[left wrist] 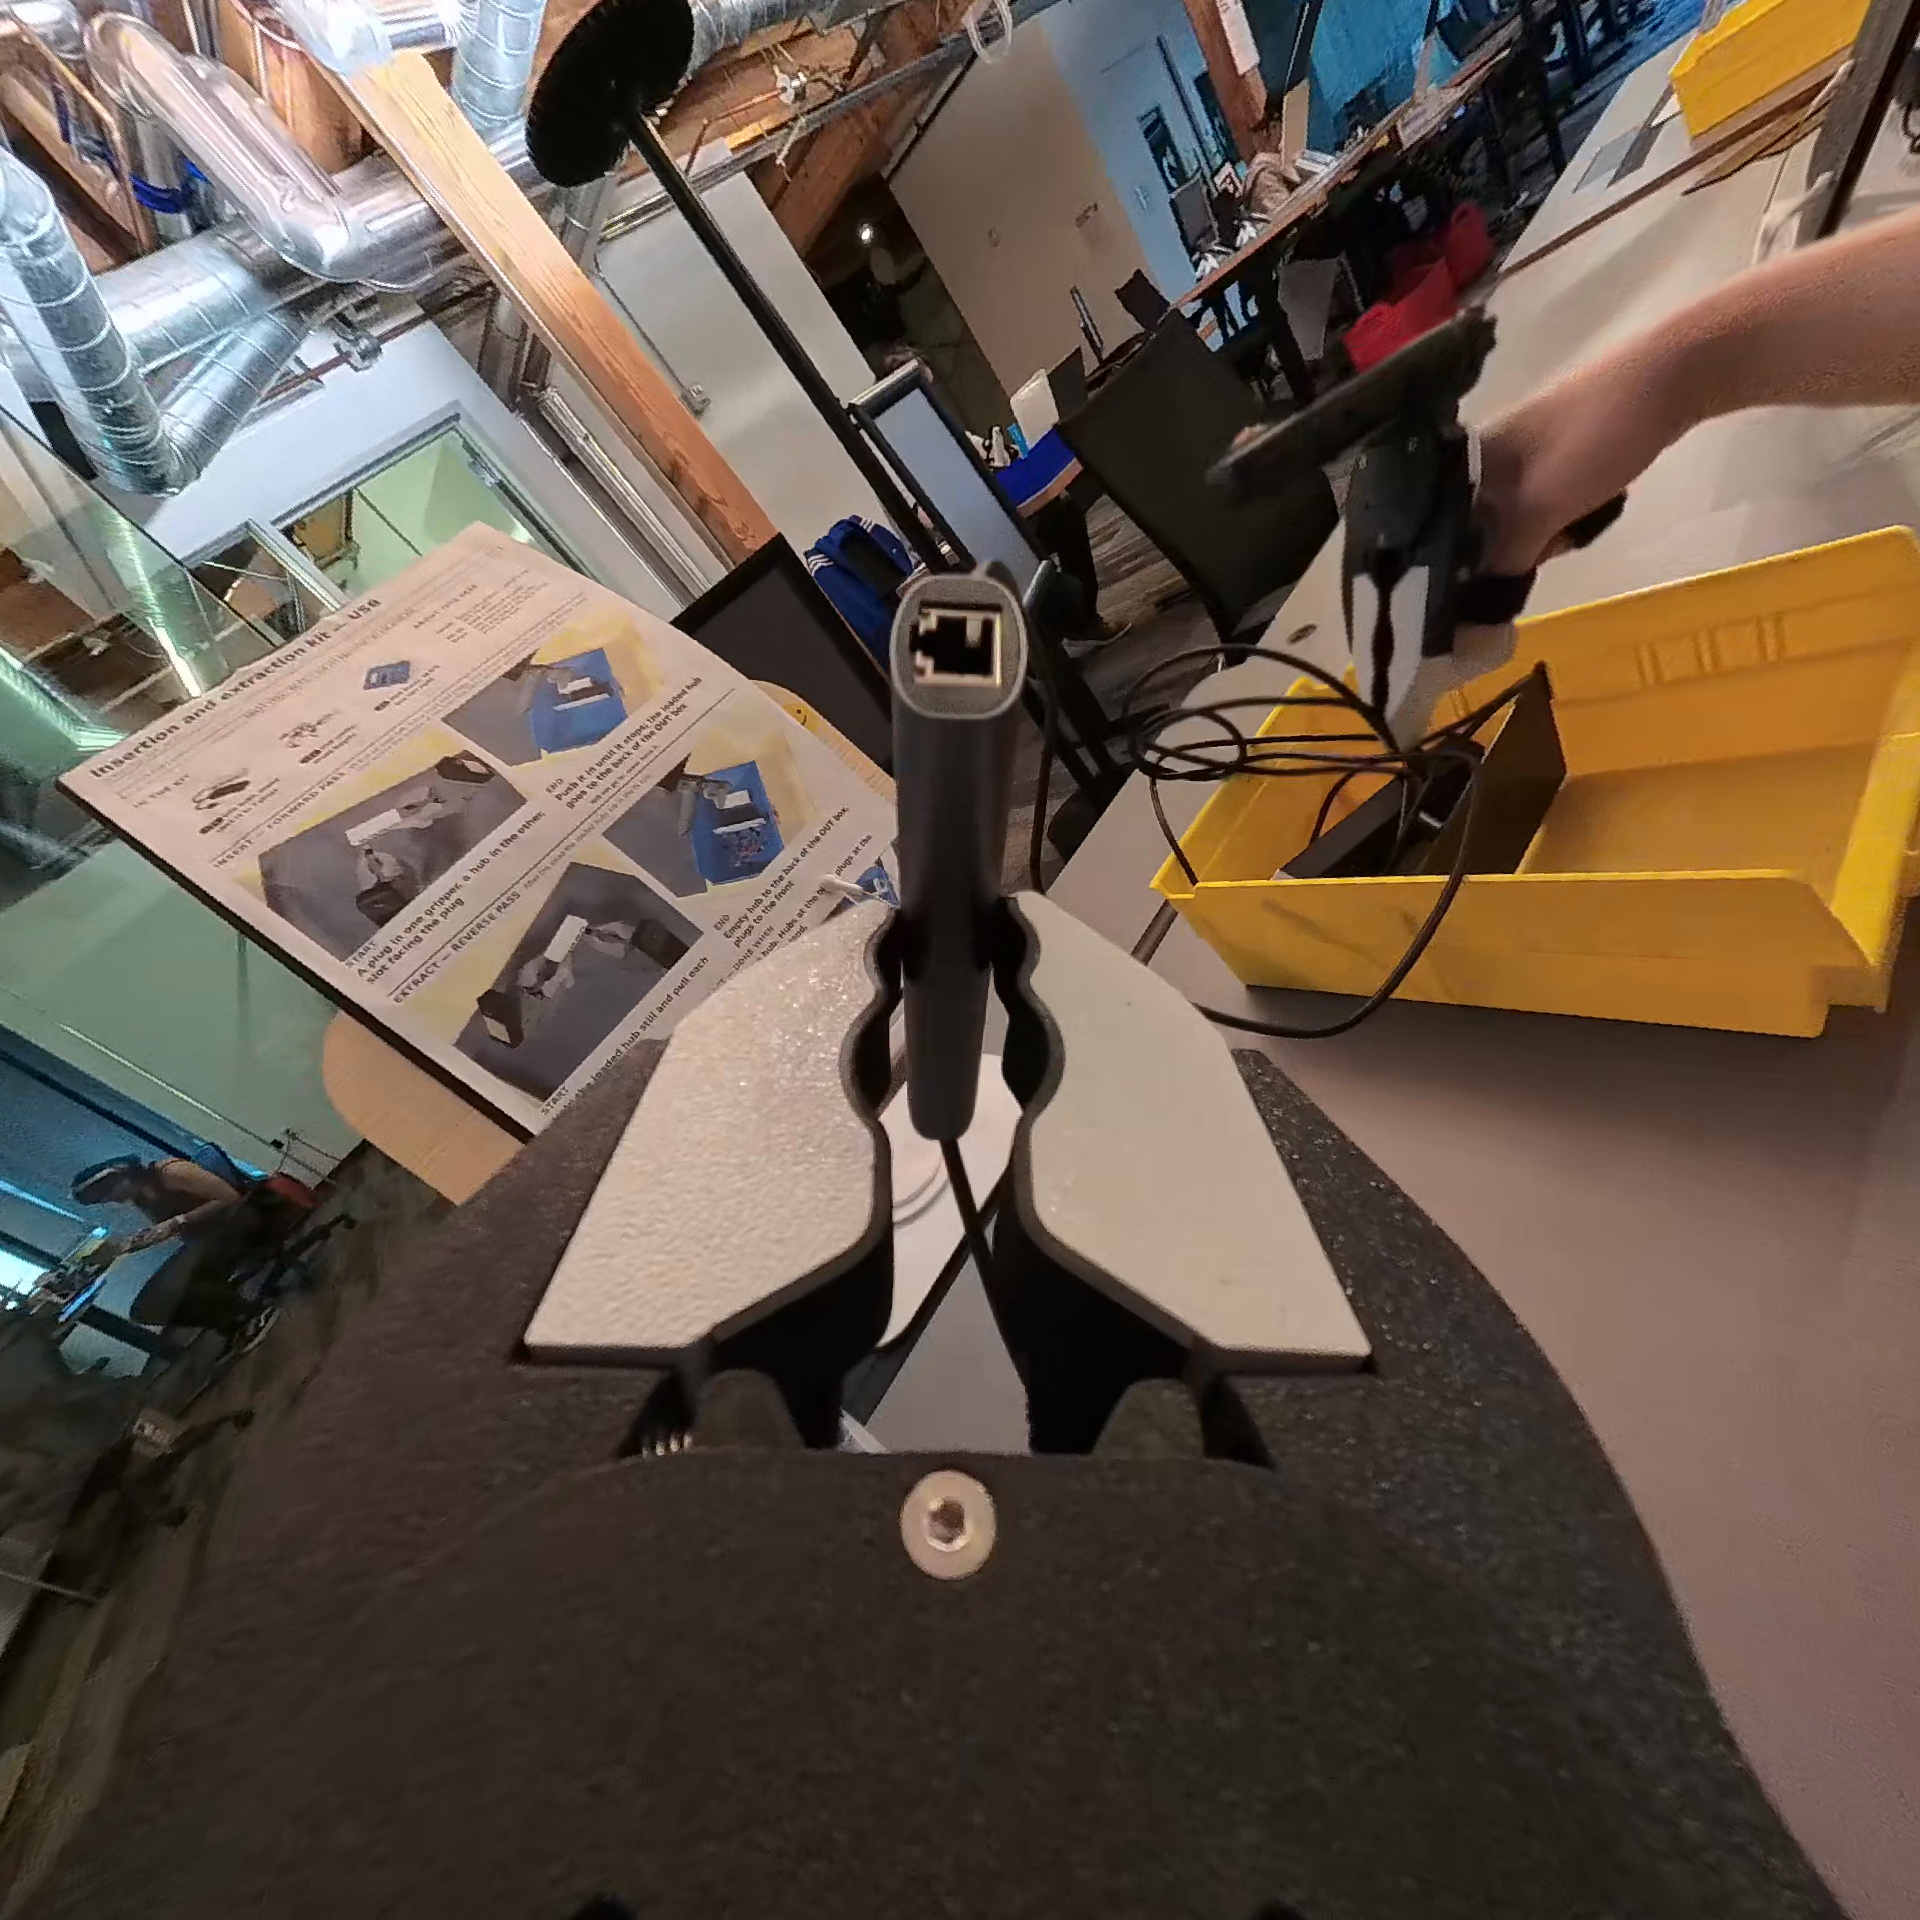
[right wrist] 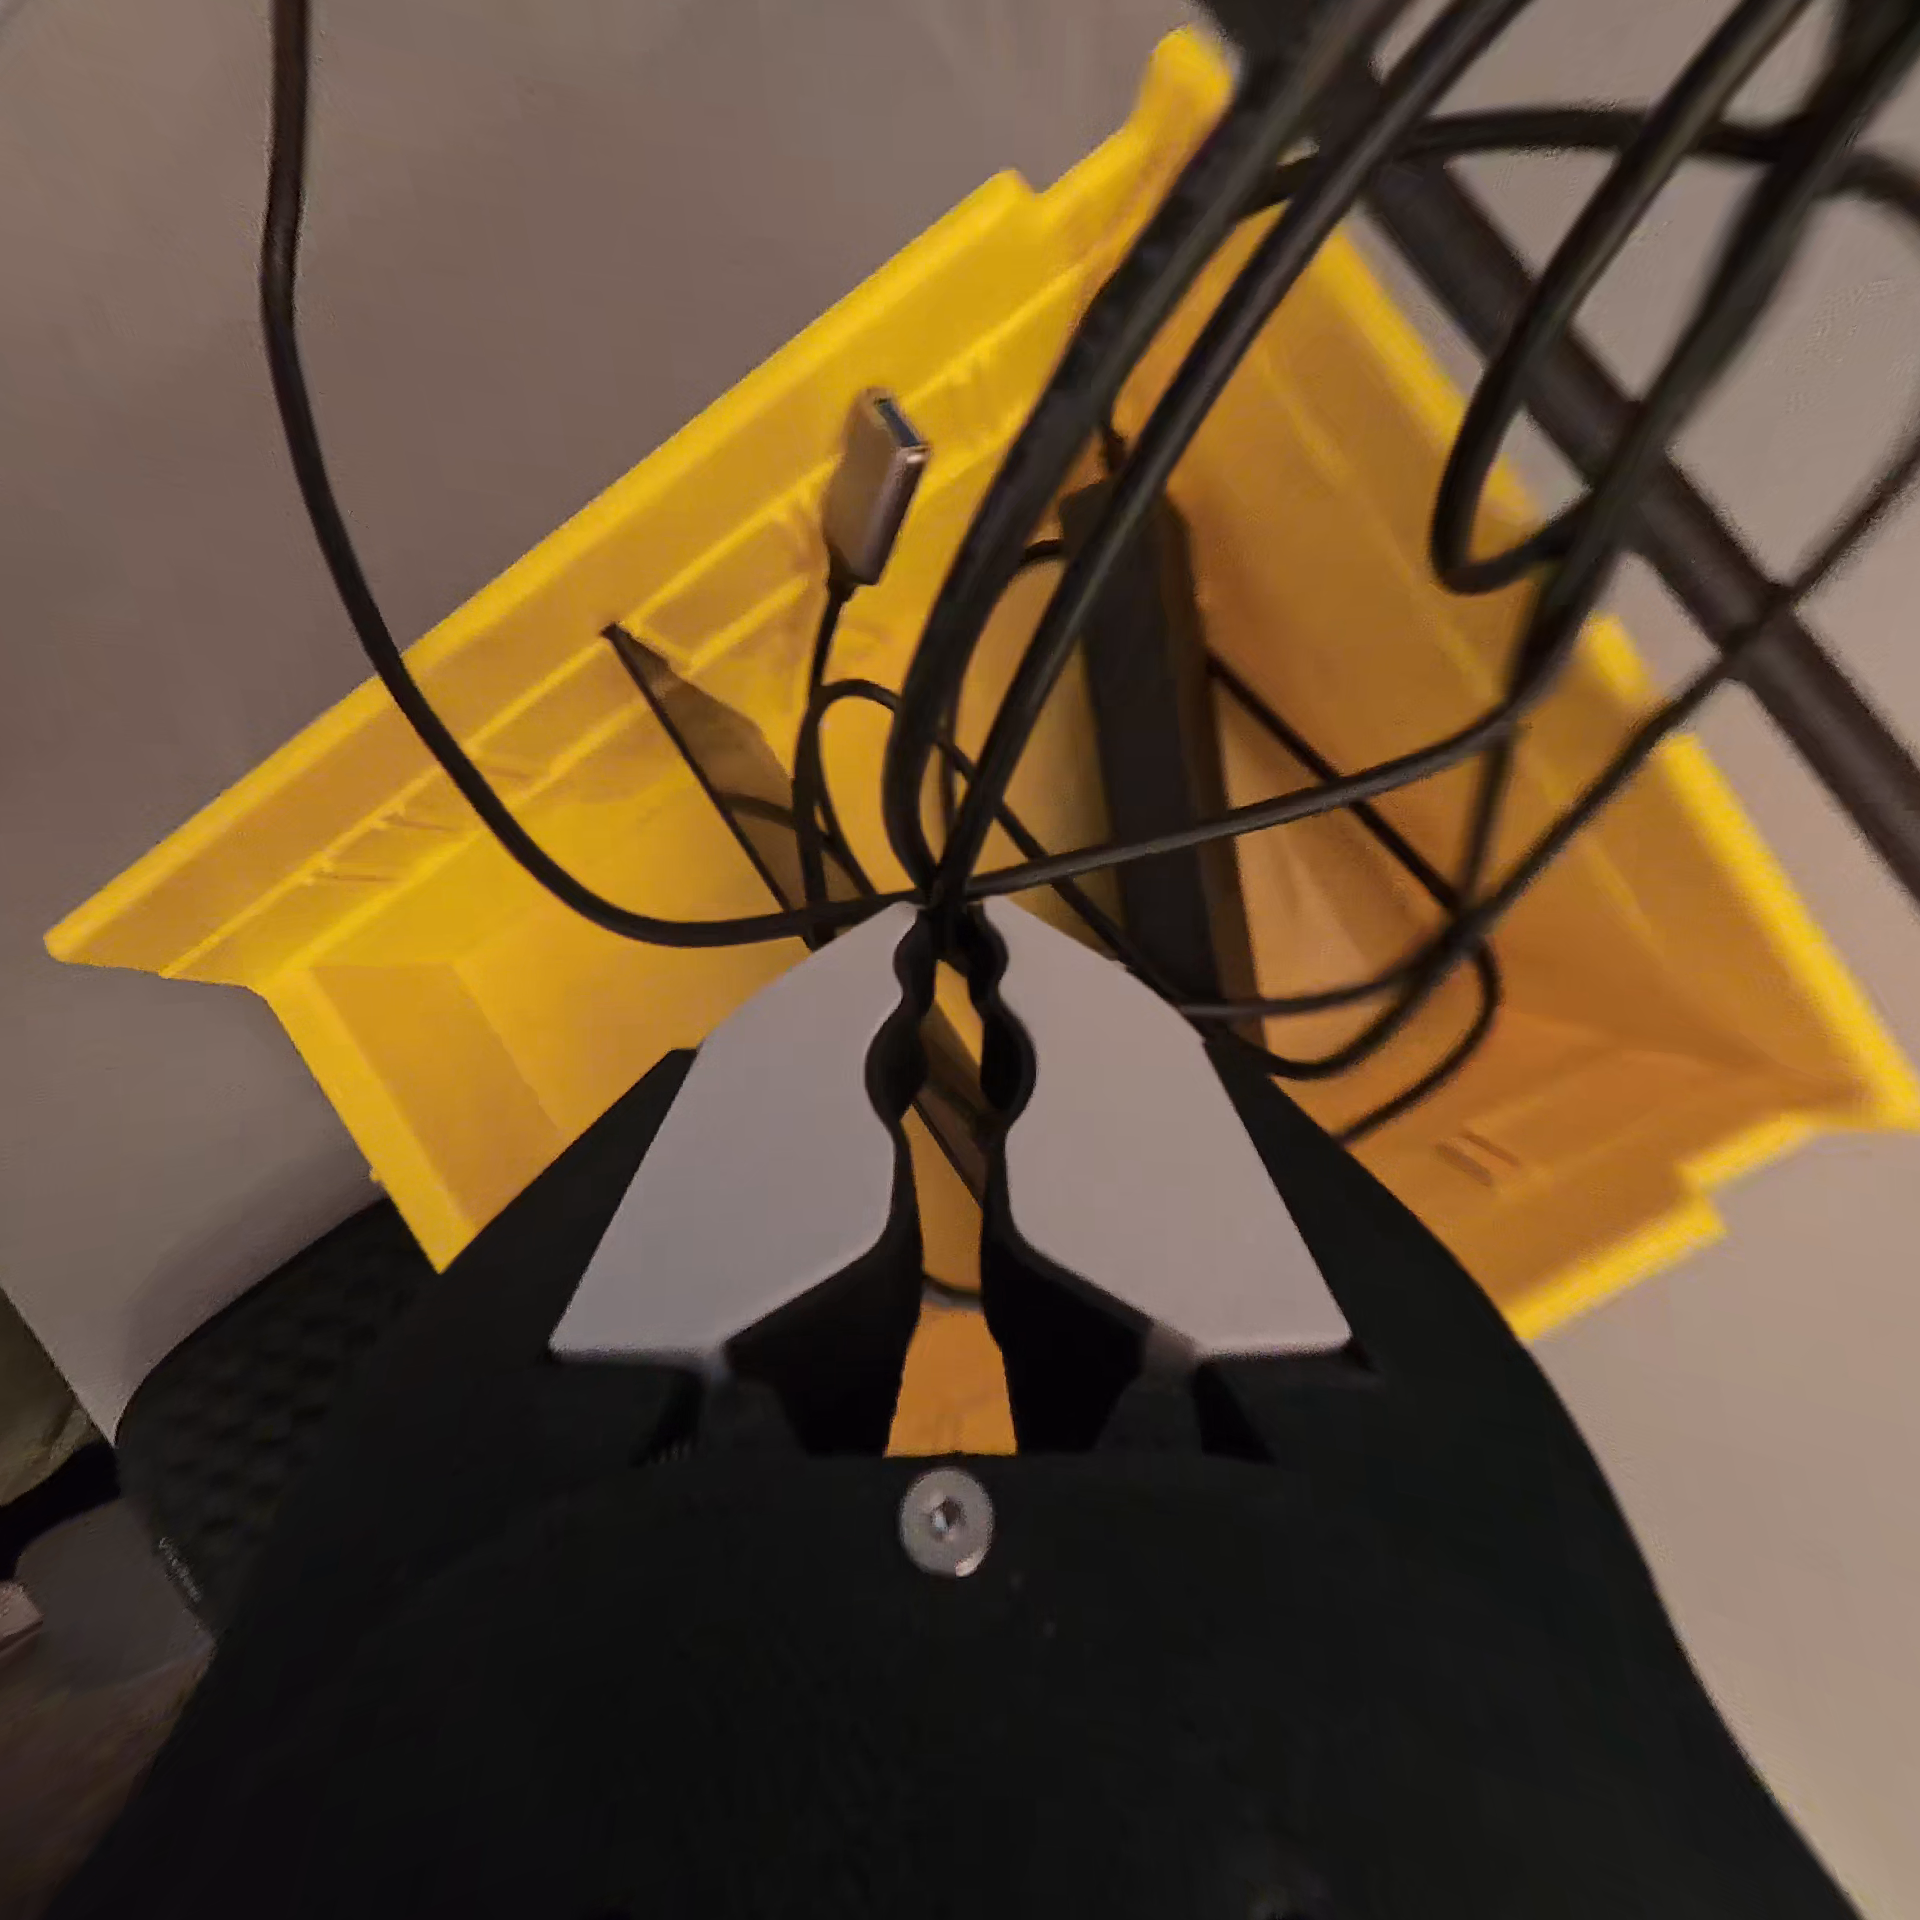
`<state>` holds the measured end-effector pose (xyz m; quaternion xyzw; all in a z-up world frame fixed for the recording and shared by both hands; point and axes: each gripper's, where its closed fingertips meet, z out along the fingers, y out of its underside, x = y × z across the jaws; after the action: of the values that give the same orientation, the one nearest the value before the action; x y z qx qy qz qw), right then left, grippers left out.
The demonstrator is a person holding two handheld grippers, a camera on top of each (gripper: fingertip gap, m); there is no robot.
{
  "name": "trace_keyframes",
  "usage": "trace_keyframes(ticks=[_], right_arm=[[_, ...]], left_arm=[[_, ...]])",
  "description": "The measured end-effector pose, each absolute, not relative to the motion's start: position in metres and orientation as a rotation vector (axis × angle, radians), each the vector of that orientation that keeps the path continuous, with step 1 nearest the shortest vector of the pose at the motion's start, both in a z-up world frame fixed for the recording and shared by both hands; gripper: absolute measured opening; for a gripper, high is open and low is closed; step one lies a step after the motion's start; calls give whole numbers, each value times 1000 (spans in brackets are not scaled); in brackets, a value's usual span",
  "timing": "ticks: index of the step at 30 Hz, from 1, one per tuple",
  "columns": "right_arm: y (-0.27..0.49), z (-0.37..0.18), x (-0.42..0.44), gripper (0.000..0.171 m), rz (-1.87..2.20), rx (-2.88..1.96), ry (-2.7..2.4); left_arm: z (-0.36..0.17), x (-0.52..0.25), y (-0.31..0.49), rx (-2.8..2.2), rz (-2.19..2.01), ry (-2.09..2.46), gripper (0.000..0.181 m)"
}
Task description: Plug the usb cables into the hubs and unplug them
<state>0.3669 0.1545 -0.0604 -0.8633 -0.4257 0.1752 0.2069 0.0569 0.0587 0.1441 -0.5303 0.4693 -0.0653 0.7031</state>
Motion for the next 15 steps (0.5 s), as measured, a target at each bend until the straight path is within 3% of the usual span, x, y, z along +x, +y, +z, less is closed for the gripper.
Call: trace_keyframes(ticks=[6, 10, 15], right_arm=[[138, -72, 346, 13, 576, -2275, -1233], [133, -34, 344, 31, 584, -2095, -1138], [106, 33, 297, 36, 368, -1730, -1162]], left_arm=[[139, 59, 59, -1196, -145, 1070, 16], [141, 58, 59, -1192, -146, 1064, 16], [143, 57, 58, -1184, -149, 1056, 16]])
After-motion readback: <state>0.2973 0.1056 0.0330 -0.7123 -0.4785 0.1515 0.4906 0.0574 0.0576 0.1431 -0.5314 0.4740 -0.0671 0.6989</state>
